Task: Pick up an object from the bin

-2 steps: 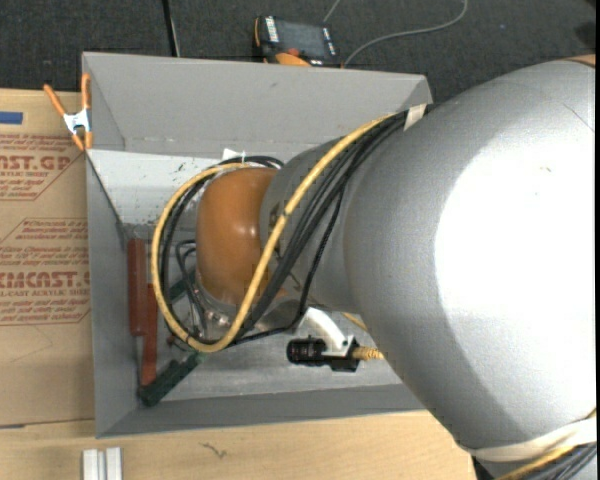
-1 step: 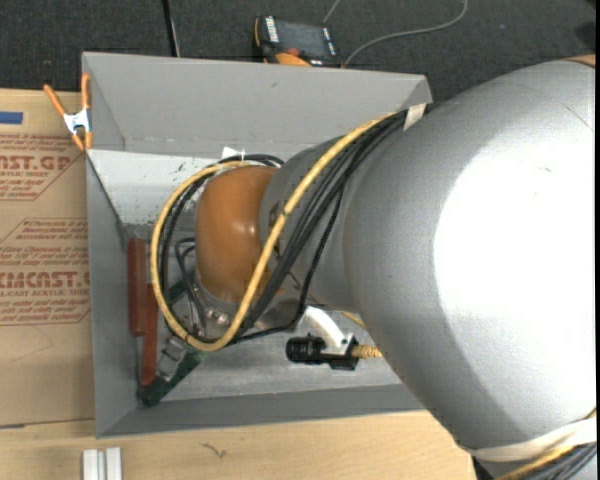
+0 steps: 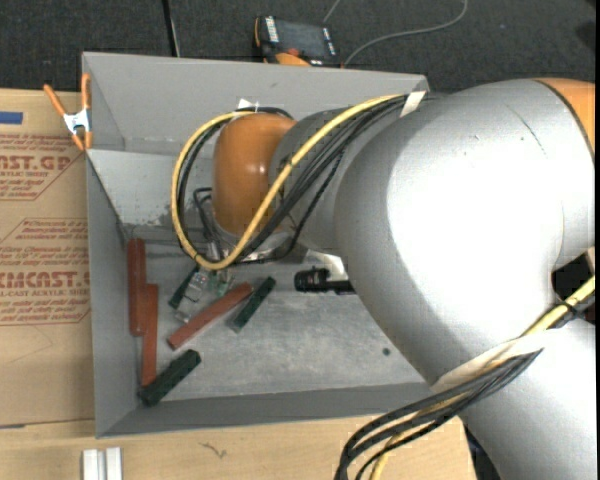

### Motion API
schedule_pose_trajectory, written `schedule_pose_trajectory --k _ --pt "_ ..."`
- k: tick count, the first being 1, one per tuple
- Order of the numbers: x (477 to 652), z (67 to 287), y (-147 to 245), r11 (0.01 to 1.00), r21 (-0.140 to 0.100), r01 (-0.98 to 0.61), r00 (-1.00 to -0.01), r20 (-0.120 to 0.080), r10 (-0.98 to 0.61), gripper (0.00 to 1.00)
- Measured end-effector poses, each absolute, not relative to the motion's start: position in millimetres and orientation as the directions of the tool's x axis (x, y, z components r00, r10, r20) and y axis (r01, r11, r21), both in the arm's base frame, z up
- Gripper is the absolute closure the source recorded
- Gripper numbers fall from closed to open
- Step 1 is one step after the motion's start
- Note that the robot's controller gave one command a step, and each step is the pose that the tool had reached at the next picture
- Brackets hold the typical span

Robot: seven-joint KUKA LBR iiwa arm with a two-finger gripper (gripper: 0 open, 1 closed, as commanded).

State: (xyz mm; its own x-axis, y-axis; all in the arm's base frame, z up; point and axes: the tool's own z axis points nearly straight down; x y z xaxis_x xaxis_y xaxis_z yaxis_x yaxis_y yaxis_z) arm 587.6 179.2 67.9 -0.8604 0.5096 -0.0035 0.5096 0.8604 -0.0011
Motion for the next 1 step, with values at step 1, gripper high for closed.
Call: schedule_pose_trajectory --k 1 --pt "555.1 69.1 82.0 0.844 -0.005 0.536 -0.844 0.000 0.536 0.00"
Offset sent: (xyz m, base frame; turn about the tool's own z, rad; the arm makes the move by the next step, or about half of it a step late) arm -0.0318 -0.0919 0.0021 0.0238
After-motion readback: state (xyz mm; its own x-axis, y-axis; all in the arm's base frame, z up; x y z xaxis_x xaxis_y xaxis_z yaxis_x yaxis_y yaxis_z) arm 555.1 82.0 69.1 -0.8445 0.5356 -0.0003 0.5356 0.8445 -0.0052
